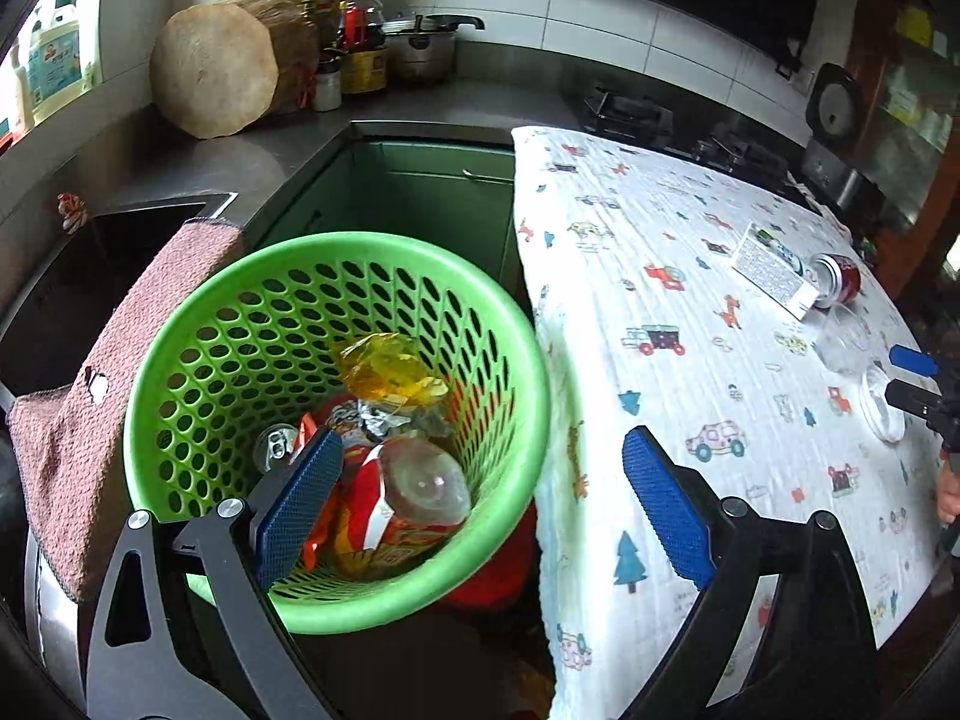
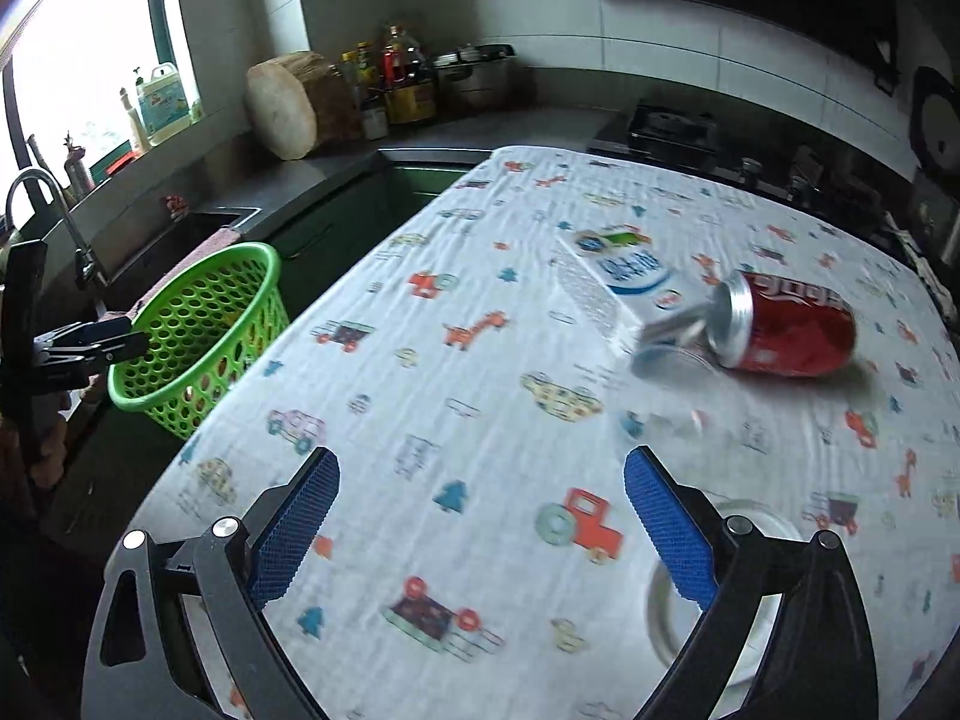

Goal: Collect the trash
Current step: 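Move the left tool to the clear plastic cup while the right tool approaches the white lid, then grasp the clear plastic cup with the left tool while the right tool grasps the white lid, then drop the clear cup into the basket with the left tool while the right tool carries the white lid, then release the white lid into the green basket with the right tool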

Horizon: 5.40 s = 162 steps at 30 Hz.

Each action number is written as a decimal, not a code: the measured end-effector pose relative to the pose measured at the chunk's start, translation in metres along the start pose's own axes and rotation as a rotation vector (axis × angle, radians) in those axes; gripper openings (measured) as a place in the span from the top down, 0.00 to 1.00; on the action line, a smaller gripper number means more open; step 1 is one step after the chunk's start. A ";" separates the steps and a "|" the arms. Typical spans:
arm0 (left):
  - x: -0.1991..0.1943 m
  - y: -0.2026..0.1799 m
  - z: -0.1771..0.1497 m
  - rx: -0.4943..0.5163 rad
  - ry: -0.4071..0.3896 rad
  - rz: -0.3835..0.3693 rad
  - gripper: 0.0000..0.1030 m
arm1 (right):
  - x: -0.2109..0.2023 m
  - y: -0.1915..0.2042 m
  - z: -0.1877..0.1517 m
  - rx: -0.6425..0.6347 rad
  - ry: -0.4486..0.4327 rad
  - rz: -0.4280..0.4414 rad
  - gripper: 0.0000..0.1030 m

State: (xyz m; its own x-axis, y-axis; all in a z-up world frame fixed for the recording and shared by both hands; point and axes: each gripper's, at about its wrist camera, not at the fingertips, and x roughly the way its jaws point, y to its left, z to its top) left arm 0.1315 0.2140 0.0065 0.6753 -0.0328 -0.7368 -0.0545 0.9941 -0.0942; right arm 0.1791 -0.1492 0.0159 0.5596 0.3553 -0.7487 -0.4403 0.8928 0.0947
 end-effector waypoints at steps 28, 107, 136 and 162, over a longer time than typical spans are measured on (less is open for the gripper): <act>0.034 -0.109 0.017 0.142 0.066 -0.089 0.06 | 0.012 -0.086 -0.063 0.073 0.105 -0.061 0.07; 0.015 -0.058 0.036 0.069 -0.003 -0.013 0.44 | 0.001 0.006 -0.016 -0.050 0.021 0.076 0.13; 0.040 0.108 -0.019 -0.191 0.179 0.184 0.31 | 0.084 0.183 0.093 -0.255 0.033 0.325 0.13; -0.007 0.132 -0.036 -0.250 0.101 0.186 0.23 | 0.169 0.284 0.128 -0.354 0.102 0.352 0.10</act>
State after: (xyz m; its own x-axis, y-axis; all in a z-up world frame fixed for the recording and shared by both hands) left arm 0.0931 0.3419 -0.0255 0.5614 0.1250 -0.8181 -0.3575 0.9282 -0.1035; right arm 0.2381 0.2001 0.0003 0.2708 0.5729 -0.7736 -0.8107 0.5691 0.1377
